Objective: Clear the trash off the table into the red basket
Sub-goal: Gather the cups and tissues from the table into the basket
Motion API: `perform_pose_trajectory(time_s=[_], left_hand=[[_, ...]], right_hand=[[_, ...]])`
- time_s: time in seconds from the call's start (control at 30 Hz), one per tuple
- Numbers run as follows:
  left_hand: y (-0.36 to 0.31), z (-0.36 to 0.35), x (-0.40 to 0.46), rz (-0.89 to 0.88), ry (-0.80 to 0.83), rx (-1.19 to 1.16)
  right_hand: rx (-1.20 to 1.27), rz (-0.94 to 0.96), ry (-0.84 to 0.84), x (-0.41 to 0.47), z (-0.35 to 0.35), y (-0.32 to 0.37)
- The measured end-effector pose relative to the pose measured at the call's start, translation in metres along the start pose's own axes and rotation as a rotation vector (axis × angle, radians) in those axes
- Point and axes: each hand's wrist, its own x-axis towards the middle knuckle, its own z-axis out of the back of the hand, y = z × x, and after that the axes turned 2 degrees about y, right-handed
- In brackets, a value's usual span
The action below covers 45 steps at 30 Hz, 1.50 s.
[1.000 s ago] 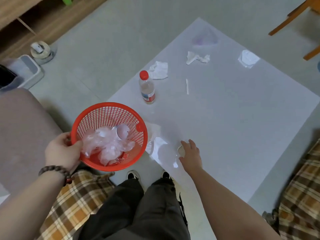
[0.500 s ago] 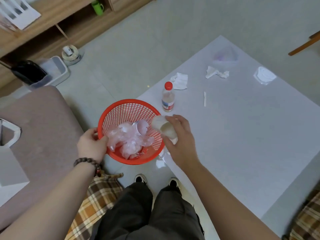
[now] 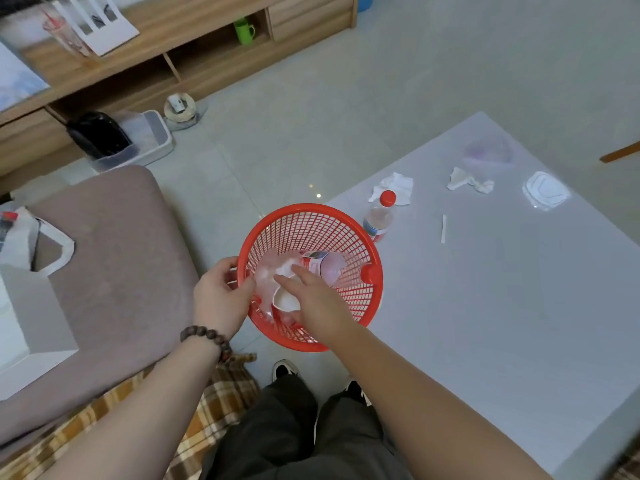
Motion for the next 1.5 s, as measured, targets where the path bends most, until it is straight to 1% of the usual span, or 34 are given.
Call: perform_pose_trajectory(time_s=[0.13,0.27,0.33,0.4,0.47,0.5,0.6,0.7,0.77,0.83,0.93,1.07,1.17,1.23,1.3,1.37,1.4,1.5], left_hand=[[0.016,0.013,0.014,0.057,-0.03,-0.035],[0.037,0.024,0.031,0.108,-0.054,0.014],[0.048,0.029,0.039,0.149,-0.054,0.027],[0.057,0.031,0.046,0.189,-0.05,0.048],[0.063,0.03,0.048,0.21,-0.047,0.07],[0.066,0.029,0.048,0.22,-0.049,0.079],[0.074,0.02,0.047,0.275,-0.06,0.094],[0.08,0.013,0.044,0.324,-0.059,0.095],[0.084,0.005,0.042,0.339,-0.073,0.089],[0.089,-0.002,0.041,0.351,-0.083,0.065],[0.096,-0.011,0.042,0.365,-0.109,0.024],[0.097,-0.02,0.044,0.391,-0.145,-0.037],[0.098,-0.025,0.044,0.421,-0.168,-0.065],[0.096,-0.027,0.044,0.43,-0.179,-0.074],[0.093,-0.029,0.045,0.426,-0.187,-0.071],[0.09,-0.029,0.045,0.425,-0.197,-0.066],[0.088,-0.029,0.045,0.428,-0.199,-0.058],[0.074,-0.023,0.046,0.422,-0.192,-0.014]], right_hand=[[-0.033,-0.001,-0.028,0.013,-0.01,0.011],[0.129,-0.062,-0.069,0.013,-0.005,0.014],[0.236,-0.084,-0.139,0.007,-0.001,0.009],[0.321,-0.138,-0.245,-0.002,0.001,-0.003],[0.364,-0.236,-0.348,-0.013,-0.002,-0.025],[0.345,-0.303,-0.36,-0.018,-0.005,-0.039],[0.182,-0.5,-0.251,-0.025,-0.022,-0.088],[0.105,-0.56,-0.11,-0.019,-0.041,-0.122],[0.033,-0.536,0.001,-0.006,-0.054,-0.141],[-0.068,-0.474,0.074,0.007,-0.064,-0.156],[-0.176,-0.404,0.074,0.025,-0.075,-0.173],[-0.253,-0.409,0.12,0.041,-0.088,-0.188],[-0.313,-0.38,0.086,0.048,-0.092,-0.193],[-0.333,-0.347,0.096,0.055,-0.09,-0.195],[-0.303,-0.333,0.11,0.061,-0.084,-0.195],[-0.22,-0.343,0.081,0.067,-0.071,-0.191],[-0.162,-0.351,0.038,0.069,-0.063,-0.186],[-0.001,-0.315,-0.16,0.069,-0.029,-0.157]])
